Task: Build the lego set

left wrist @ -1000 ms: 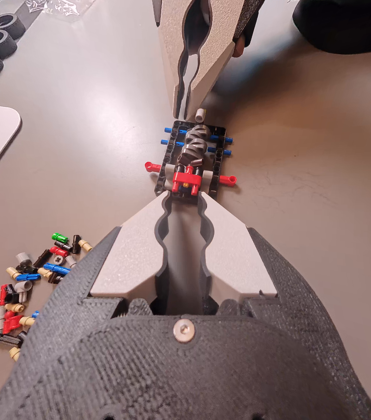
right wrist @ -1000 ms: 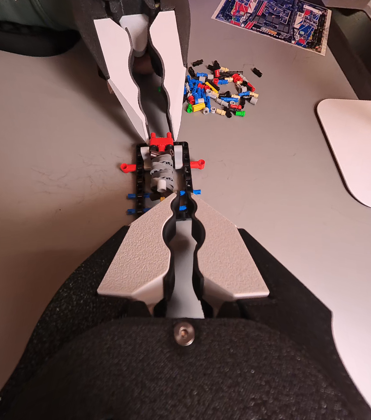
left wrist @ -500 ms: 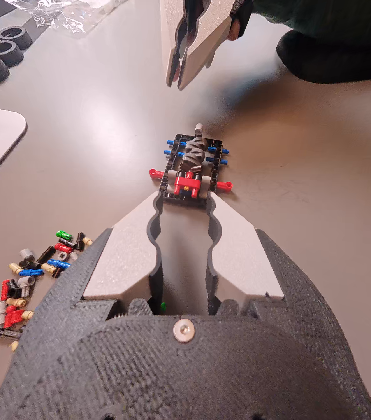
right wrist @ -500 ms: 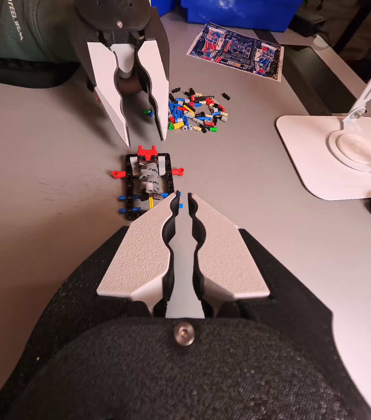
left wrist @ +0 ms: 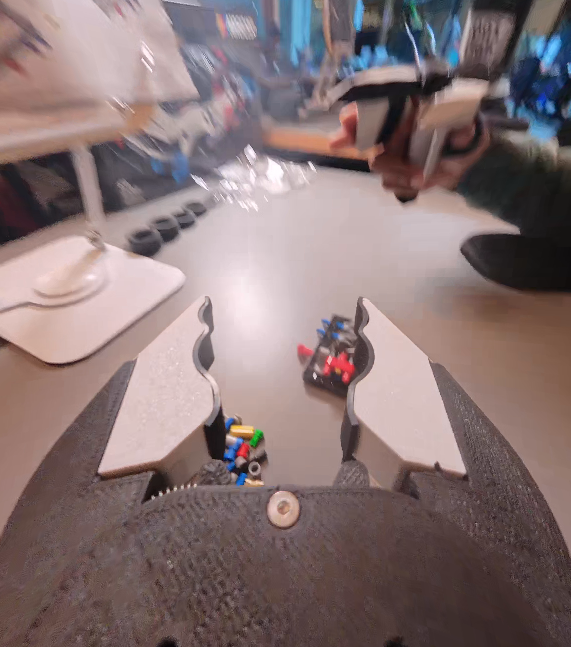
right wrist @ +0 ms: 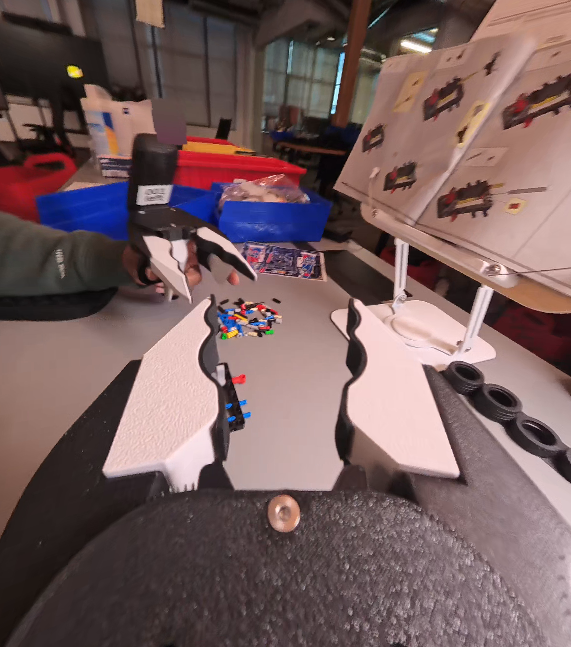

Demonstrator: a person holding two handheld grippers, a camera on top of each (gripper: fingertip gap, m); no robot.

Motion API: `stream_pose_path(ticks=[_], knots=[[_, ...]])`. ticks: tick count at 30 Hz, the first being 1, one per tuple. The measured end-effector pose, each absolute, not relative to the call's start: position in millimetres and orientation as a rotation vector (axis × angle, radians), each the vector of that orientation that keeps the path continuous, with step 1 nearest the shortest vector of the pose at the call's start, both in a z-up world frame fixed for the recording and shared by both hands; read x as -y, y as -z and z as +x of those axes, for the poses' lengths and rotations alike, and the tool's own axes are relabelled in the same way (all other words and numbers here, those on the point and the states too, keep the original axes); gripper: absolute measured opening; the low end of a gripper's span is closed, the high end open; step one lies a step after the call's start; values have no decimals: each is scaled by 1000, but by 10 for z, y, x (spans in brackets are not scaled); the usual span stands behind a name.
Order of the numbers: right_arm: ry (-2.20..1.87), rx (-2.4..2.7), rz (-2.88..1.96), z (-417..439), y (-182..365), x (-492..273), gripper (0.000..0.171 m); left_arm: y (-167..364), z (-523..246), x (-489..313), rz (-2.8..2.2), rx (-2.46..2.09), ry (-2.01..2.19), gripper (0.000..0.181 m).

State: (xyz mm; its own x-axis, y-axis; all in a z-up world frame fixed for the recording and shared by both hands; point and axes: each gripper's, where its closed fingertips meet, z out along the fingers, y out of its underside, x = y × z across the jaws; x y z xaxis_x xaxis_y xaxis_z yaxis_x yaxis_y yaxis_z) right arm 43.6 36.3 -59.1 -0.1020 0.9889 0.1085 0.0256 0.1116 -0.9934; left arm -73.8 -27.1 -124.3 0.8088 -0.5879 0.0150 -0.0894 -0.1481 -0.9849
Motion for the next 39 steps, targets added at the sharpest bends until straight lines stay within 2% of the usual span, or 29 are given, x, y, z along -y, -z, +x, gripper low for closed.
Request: stream_pose_path(ticks=[3,5,8,11,14,20,28,39], knots=[[-1133,1299,-1134,366,674,-448,72,925,-1010,255,-1551,-381,380,77],[-1100,1240,-1179,313,771,-547,56,809,-1202,262,-1498,-306,306,70],[-1088,1216,-1211,248,986,-593,37,729,-1449,277,-1457,-216,223,46],[-1039,1233,-1237,202,1161,-624,29,719,-1636,271,-1453,-158,149,16],[-1042,1193,-1221,187,1063,-652,24,626,-1782,202,-1427,-108,92,0],[-1041,1084,-1252,202,959,-773,22,91,-1855,-277,-1385,-98,20,0],[-1029,1115,-1264,262,1098,-742,19,-456,-1874,-1452,-1394,-106,-78,0],[-1084,1107,-1296,274,1163,-774,19,-588,-2055,-2013,-1421,-46,-202,0]])
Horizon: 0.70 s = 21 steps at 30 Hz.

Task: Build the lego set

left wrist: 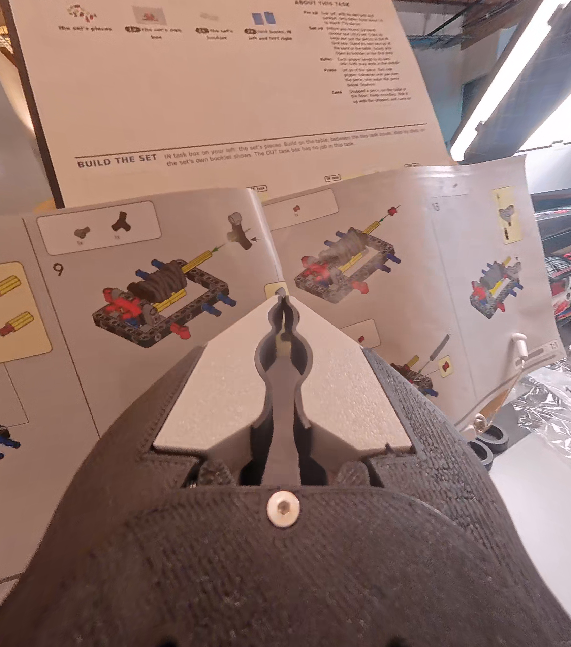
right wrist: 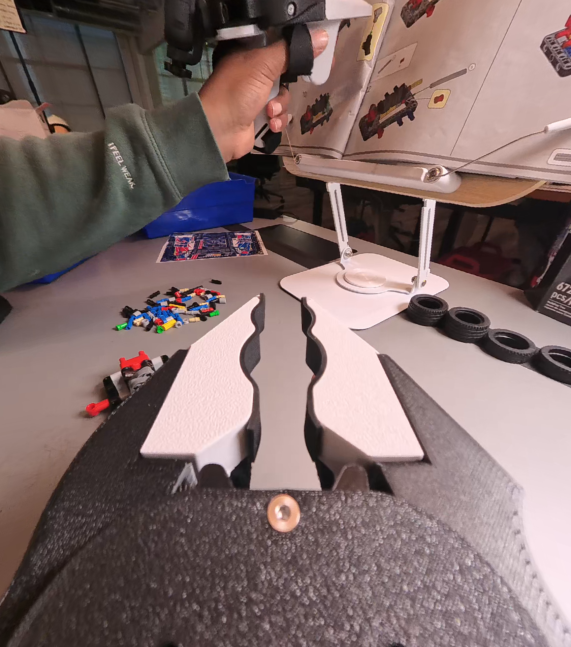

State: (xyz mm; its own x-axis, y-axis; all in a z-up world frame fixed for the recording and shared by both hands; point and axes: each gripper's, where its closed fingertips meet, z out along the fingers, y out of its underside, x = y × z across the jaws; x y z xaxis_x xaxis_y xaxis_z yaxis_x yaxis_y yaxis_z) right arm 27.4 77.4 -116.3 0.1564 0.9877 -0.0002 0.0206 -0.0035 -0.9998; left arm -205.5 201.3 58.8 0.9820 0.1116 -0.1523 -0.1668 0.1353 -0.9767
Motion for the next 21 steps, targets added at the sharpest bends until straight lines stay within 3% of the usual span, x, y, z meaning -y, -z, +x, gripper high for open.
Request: stream_pose_path(ticks=[21], knots=[[-1120,1120,-1355,258,1290,-772,19,-450,-2206,-2026,-1454,-57,-218,0]])
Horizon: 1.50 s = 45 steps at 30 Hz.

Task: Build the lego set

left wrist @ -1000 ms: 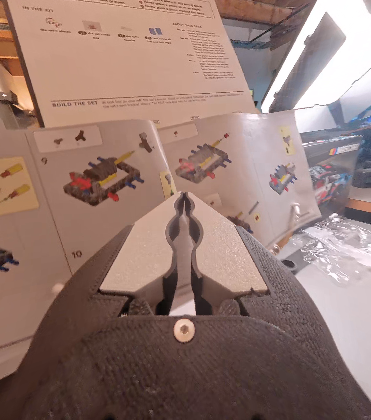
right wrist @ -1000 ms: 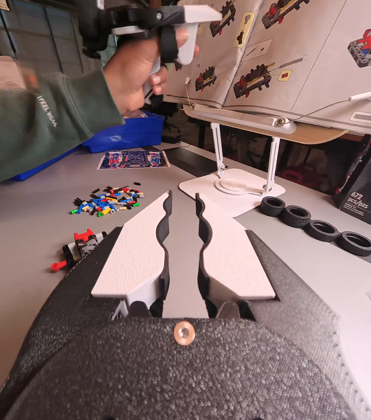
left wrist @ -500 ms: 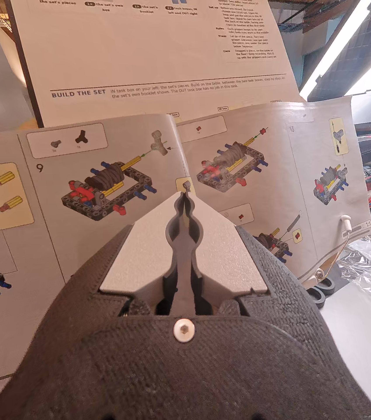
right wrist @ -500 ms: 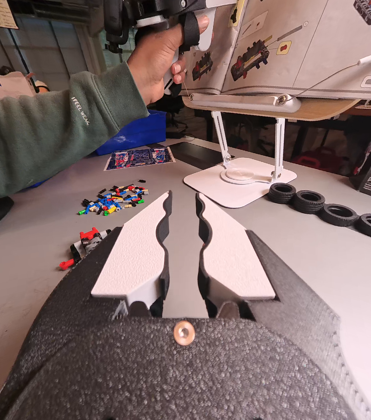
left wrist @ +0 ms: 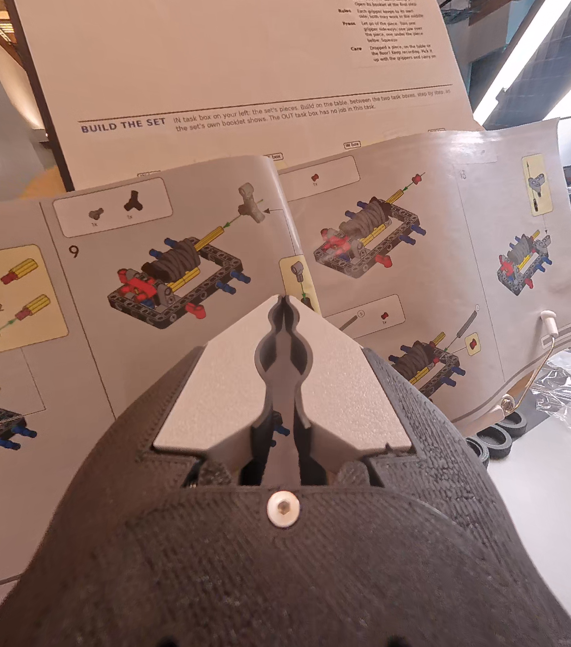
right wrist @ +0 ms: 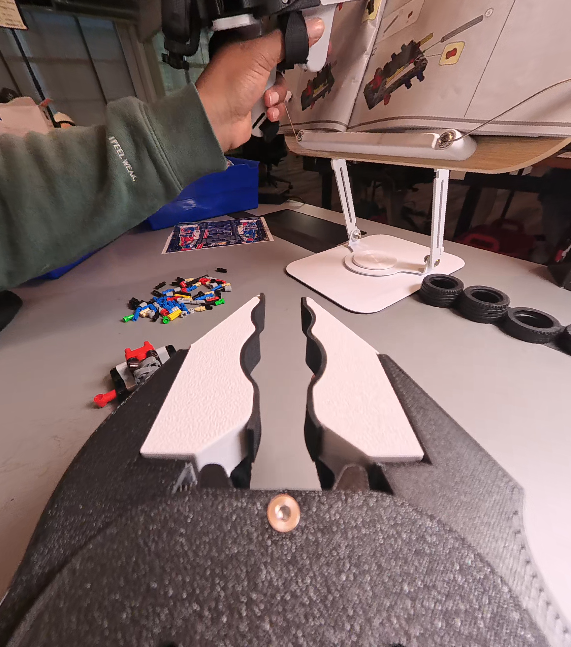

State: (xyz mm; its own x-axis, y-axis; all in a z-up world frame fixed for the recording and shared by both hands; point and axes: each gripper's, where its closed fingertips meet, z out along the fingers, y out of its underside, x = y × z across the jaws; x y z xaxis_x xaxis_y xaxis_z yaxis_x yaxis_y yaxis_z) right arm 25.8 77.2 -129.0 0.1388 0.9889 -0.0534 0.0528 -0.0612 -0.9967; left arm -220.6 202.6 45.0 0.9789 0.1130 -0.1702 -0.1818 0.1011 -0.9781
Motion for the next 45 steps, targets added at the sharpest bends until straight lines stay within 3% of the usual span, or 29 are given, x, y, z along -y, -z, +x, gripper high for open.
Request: stream_pose_path(ticks=[8,20,45], knots=[[-1126,1129,-1368,251,1327,-759,19,-374,-2282,-1850,-1457,-3,-174,0],[-1124,1150,-1386,216,1402,-726,19,330,-2569,-1426,-1531,139,-189,0],[-1132,1143,-1389,200,1402,-719,19,228,-2550,-1381,-1470,100,-208,0]])
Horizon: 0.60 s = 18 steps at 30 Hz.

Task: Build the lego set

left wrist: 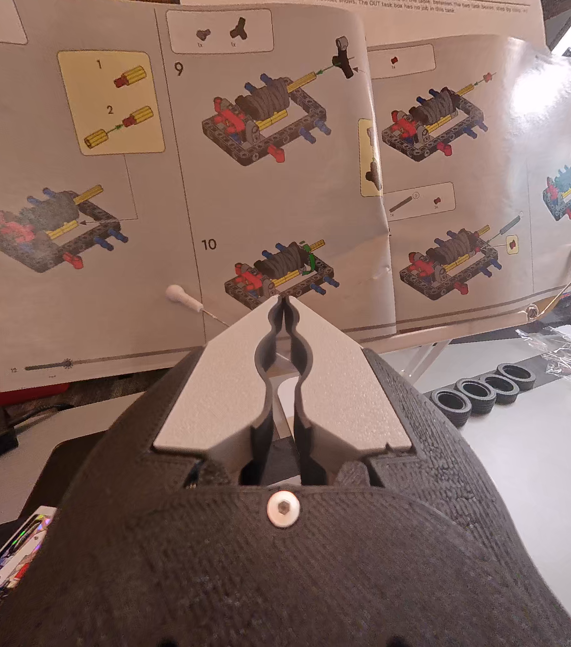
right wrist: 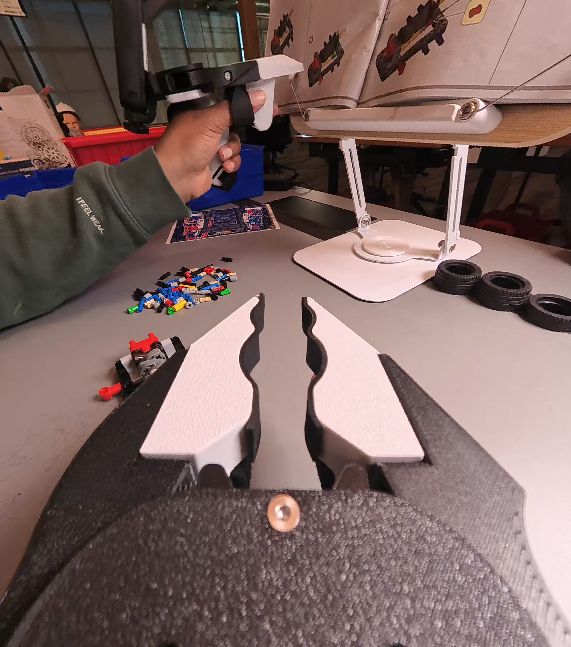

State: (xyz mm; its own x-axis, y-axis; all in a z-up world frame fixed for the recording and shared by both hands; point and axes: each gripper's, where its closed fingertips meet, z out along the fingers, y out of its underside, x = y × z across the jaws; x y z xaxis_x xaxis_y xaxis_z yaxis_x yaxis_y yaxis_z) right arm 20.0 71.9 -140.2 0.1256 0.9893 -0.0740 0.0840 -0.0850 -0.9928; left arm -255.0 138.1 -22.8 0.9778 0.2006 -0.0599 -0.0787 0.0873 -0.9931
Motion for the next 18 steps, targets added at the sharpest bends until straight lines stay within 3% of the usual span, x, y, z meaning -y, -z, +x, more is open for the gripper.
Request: stream_pose_path(ticks=[9,14,18], knots=[[-1124,1226,-1356,176,1431,-608,19,146,-2532,-1290,-1452,69,-225,0],[-1207,1715,-1287,249,1692,58,20,-35,-2424,-1203,-1416,29,-228,0],[-1207,1799,-1267,269,1740,227,24,-105,-2362,-1173,-1400,13,-223,0]])
